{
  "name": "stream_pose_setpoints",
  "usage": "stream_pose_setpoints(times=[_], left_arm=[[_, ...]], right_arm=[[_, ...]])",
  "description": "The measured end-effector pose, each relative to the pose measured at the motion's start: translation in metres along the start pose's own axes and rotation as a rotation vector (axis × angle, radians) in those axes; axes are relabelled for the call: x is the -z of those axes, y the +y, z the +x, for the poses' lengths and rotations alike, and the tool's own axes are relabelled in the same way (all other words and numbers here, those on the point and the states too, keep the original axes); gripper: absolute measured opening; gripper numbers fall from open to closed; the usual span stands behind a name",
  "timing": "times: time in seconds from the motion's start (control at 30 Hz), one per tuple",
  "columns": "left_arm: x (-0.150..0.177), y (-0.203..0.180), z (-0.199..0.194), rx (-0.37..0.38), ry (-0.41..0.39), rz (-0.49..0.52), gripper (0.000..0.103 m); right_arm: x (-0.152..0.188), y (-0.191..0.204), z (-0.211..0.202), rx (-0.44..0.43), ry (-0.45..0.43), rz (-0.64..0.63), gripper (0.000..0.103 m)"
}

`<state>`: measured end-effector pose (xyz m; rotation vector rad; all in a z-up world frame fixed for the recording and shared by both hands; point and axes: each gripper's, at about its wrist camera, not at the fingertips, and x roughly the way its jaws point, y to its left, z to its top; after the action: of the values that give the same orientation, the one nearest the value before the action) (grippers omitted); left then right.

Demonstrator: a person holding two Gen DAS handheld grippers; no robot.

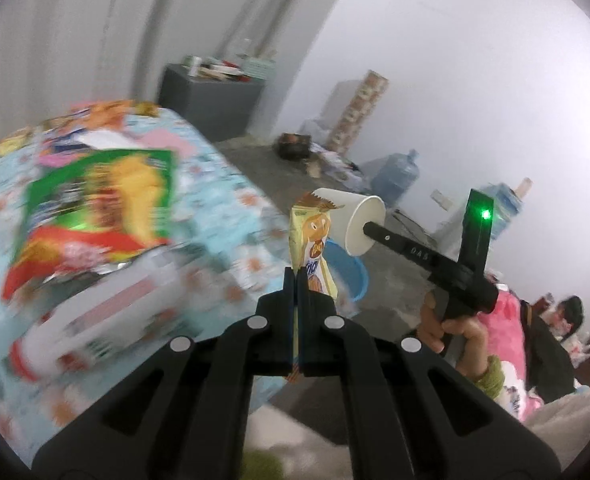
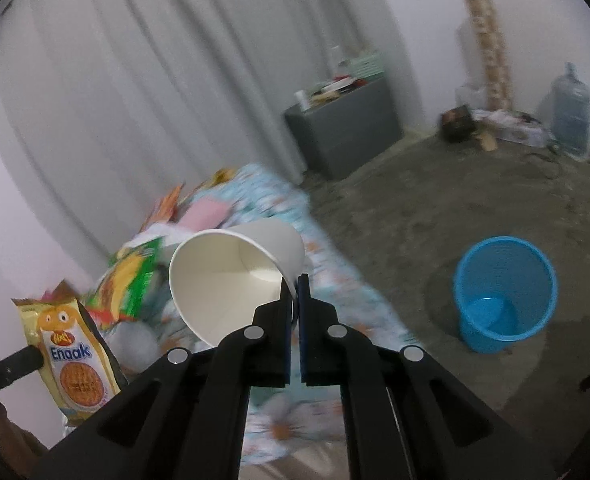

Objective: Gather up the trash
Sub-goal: 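Carry both items over the blue wastebasket and open both tools to drop them, then swing both tools back toward the trash on the bed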

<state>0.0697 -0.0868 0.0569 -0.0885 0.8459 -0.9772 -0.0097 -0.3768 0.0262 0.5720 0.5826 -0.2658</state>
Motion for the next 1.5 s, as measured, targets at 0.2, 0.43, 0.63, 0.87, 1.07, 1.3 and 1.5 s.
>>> stream_pose_setpoints(times=[0.2, 0.43, 0.63, 0.87, 1.07, 1.3, 1.5], left_arm=[[-0.043, -0.056, 0.075, 0.072, 0.081, 0.086, 0.0], [-0.062, -0.139, 0.206, 0.093, 0.271, 0.19, 0.0], [-0.071, -0.154, 0.336, 0.025, 0.391, 0.239, 0.0], [-0.074, -0.155, 0.453, -0.106, 0.411, 0.194, 0.061], [-0.065, -0.155, 0.463, -0.097, 0.434, 0.163, 0.068], [-0.072, -0.163, 0.4, -0.054, 0.351, 0.279, 0.074], [-0.08, -0.155, 0.318, -0.004, 0.333, 0.285, 0.074]], right_arm=[[-0.023, -0.081, -0.027, 0.148, -0.092, 0.145, 0.003], [-0.015, -0.191, -0.019, 0.313, -0.07, 0.367, 0.003], [-0.007, -0.264, 0.023, 0.368, -0.005, 0.513, 0.003], [-0.013, -0.335, 0.095, 0.359, 0.088, 0.61, 0.043], [0.022, -0.356, 0.104, 0.415, 0.132, 0.706, 0.063], [0.036, -0.329, 0.08, 0.423, 0.107, 0.656, 0.069], [-0.005, -0.267, 0.05, 0.456, 0.013, 0.453, 0.085]])
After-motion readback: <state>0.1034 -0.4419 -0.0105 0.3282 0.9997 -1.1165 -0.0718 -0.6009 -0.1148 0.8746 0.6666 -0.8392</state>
